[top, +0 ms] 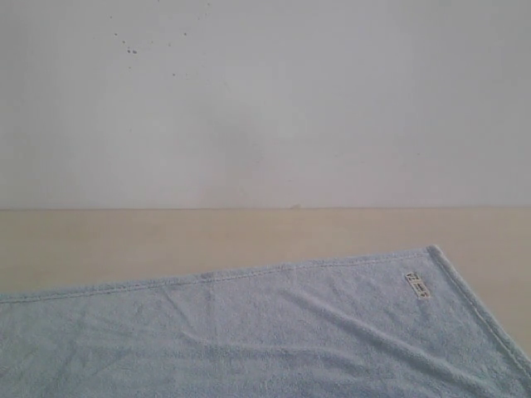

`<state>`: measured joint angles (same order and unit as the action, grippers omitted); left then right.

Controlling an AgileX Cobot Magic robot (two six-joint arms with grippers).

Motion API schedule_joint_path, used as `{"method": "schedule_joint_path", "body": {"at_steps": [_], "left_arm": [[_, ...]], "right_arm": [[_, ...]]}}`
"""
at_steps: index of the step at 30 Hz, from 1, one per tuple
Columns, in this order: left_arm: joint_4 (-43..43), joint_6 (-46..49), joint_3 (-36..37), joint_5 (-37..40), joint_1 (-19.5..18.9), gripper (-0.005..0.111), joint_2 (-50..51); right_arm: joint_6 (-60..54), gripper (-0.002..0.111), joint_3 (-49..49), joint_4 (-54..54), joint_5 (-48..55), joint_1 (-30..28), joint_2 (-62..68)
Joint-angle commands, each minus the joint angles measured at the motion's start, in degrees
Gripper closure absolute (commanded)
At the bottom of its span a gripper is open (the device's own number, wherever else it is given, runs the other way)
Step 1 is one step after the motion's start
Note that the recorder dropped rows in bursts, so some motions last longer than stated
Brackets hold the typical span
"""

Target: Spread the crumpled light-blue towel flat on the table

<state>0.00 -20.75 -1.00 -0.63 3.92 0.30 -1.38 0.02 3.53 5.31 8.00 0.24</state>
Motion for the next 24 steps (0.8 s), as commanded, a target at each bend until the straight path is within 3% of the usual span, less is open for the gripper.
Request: {"method": "schedule_joint_path", "body": {"at_steps": [1,4,24], "left_arm": [[0.0,5.6,1.0,-0.5,-0.1,0.103,-0.3],[-0.7,15.5,1.0,0.9,-0.1,0.103,-0.3],[-1.1,15.9,1.0,1.4,-0.1,0.103,-0.3]], "right_arm": [[-0.2,0.108,0.0,-0.3,-0.3,-0.1,-0.2],[-0.2,0.108,0.0,-0.3,-0.3,-0.1,-0.2],[-0.2,0.108,0.0,-0.3,-0.3,-0.1,-0.2]]}}
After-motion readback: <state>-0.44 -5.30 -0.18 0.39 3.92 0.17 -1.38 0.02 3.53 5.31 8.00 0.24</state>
